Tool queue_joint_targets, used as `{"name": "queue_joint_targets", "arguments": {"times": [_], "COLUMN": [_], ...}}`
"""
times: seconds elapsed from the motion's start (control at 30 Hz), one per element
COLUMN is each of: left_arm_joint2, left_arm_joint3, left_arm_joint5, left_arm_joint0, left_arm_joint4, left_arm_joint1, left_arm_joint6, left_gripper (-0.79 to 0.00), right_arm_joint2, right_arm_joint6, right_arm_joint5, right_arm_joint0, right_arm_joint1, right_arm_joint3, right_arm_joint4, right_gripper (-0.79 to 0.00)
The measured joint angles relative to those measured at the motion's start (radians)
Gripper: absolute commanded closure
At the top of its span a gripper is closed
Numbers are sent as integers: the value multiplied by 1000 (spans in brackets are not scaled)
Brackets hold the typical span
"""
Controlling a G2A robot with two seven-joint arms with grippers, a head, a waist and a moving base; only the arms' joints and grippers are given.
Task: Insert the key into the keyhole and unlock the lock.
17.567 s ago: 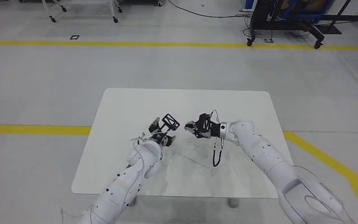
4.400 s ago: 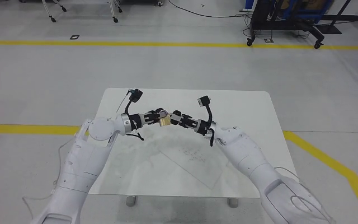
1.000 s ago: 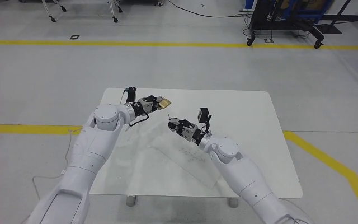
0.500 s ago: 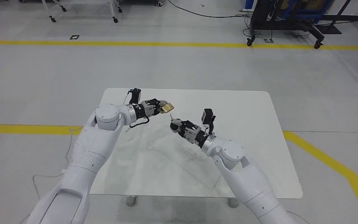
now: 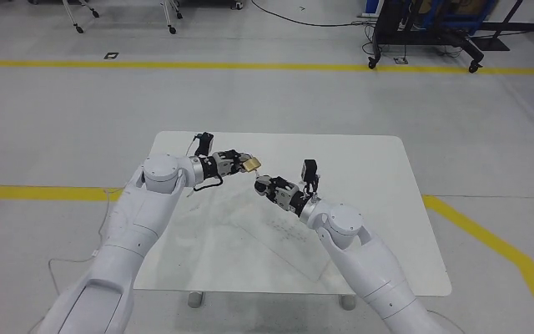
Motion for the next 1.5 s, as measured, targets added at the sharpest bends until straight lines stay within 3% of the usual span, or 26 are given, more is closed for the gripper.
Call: {"name": "queue_joint_targets", "arguments": {"times": [0.47, 0.77, 0.93, 1.5], "left_arm_joint2": [12, -14, -2, 47], "left_arm_joint3": [7, 68, 91, 116], "left_arm_joint5": [-11, 5, 3, 14], "left_arm_joint0": [-8, -40, -56, -81], "left_arm_joint4": [19, -21, -16, -2], "left_arm_joint1": [2, 16, 14, -1], "left_arm_joint6": [-39, -225, -235, -208], "left_gripper": [0, 0, 0, 0], "right_arm_joint2": [0, -2, 16, 9], "right_arm_joint6": [67, 235, 298, 241], "right_arm_joint5": [26, 49, 27, -22], "right_arm_joint0": [10, -4, -21, -12], "right_arm_joint1": [6, 28, 42, 43], "right_arm_joint3": [7, -13, -39, -55], "right_arm_joint4": [-14, -108, -142, -122], "right_gripper": [0, 0, 0, 0]}}
